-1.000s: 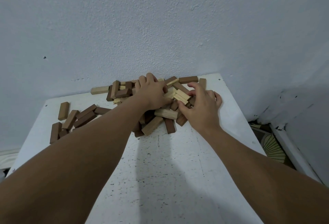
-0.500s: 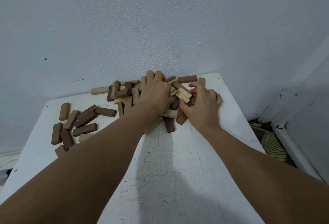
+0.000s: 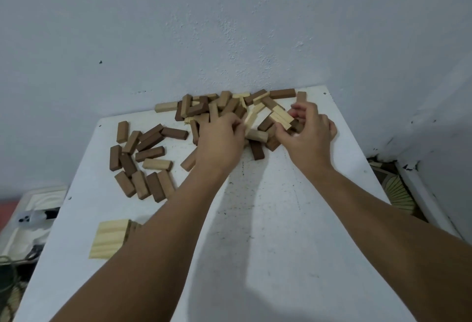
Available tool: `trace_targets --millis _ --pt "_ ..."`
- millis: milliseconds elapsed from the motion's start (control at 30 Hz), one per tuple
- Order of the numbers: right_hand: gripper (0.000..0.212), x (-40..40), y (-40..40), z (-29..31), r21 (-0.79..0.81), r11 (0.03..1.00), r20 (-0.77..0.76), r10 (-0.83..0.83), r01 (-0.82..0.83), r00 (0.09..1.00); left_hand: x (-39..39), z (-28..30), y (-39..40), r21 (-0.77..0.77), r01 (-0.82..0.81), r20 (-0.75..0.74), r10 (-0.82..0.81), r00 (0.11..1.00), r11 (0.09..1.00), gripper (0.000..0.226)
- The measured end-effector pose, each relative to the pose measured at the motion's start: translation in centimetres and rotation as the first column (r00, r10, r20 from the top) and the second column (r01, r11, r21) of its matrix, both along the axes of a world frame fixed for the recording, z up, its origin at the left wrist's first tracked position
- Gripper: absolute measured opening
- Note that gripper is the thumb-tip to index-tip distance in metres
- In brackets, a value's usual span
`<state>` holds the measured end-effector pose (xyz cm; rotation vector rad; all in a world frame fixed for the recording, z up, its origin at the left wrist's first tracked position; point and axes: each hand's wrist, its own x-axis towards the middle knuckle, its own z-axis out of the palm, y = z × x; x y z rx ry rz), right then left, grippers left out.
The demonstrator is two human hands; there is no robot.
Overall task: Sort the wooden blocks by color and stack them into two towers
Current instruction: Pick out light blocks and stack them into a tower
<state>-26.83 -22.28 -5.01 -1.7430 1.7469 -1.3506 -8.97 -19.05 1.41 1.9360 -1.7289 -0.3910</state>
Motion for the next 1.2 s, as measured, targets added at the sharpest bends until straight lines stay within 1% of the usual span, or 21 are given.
trace_targets --millis 67,200,333,400,467,500,600,667,700,767,800,867,933,1033,1100,1200 --pt "0.048 0.1 2.6 0.1 0.014 1.0 -0.004 0.005 -0.005 1.0 -0.5 -0.3 2.5 0.022 -0.04 -0.073 0.041 0.996 0.999 0.016" --pt "0.042 0.3 7.6 -0.3 0.091 0.994 -0.074 0.068 -0.061 0.995 -1.5 -1.6 6.8 0.082 -0.07 -0.149 0.081 0.986 0.994 0.017" --pt "0.038 0.4 11.0 -1.1 0.171 0.981 -0.191 0.124 -0.092 0.974 -0.9 -2.8 10.2 0.136 -0.091 -0.166 0.113 0.98 0.987 0.023" --pt "0.038 0.5 12.4 -1.6 0.191 0.976 -0.274 0.155 -0.104 0.949 -0.4 -3.3 11.9 0.183 -0.058 -0.194 0.094 0.976 0.981 0.026" --pt "0.039 0.4 13.8 -1.8 0.211 0.968 -0.343 0.204 -0.137 0.917 0.0 -3.7 13.5 0.212 0.003 -0.249 0.051 0.967 0.977 0.023" --pt "0.04 0.3 14.5 -1.8 0.232 0.959 -0.353 0.239 -0.163 0.905 0.3 -3.9 14.3 0.212 0.031 -0.277 0.03 0.961 0.977 0.02" --pt "0.045 0.2 16.4 -1.5 0.271 0.932 -0.329 0.325 -0.241 0.886 1.4 -4.3 16.0 0.211 0.082 -0.3 -0.016 0.954 0.974 0.02" --pt "0.051 0.3 17.7 -1.1 0.276 0.922 -0.308 0.352 -0.271 0.884 2.2 -4.3 17.2 0.243 0.126 -0.341 -0.037 0.939 0.962 0.035" --pt "0.05 0.3 18.2 -1.0 0.275 0.92 -0.303 0.357 -0.278 0.884 2.7 -4.3 17.7 0.257 0.159 -0.364 -0.057 0.929 0.953 0.042" --pt "0.044 0.2 18.9 -1.0 0.281 0.912 -0.306 0.38 -0.299 0.873 3.4 -4.3 18.5 0.267 0.217 -0.389 -0.101 0.916 0.939 0.048" --pt "0.046 0.1 19.0 -1.0 0.284 0.904 -0.315 0.401 -0.318 0.86 3.6 -4.3 18.6 0.263 0.232 -0.397 -0.114 0.911 0.936 0.049" --pt "0.057 -0.1 18.9 -0.8 0.323 0.873 -0.323 0.465 -0.366 0.825 3.7 -4.2 18.8 0.248 0.237 -0.424 -0.115 0.899 0.939 0.048" --pt "0.069 -0.4 18.4 -0.3 0.407 0.819 -0.298 0.538 -0.405 0.788 3.7 -4.3 18.8 0.231 0.205 -0.467 -0.077 0.881 0.951 0.043" --pt "0.079 -1.0 17.9 0.0 0.483 0.758 -0.276 0.608 -0.439 0.745 3.4 -4.7 18.7 0.239 0.181 -0.464 -0.052 0.884 0.954 0.042" --pt "0.076 -1.3 17.7 -0.1 0.489 0.747 -0.269 0.62 -0.45 0.737 3.2 -4.9 18.6 0.265 0.221 -0.464 -0.076 0.882 0.939 0.046" --pt "0.068 -1.1 17.6 -0.4 0.465 0.762 -0.28 0.609 -0.45 0.742 3.5 -4.8 18.4 0.275 0.258 -0.448 -0.114 0.887 0.926 0.056"
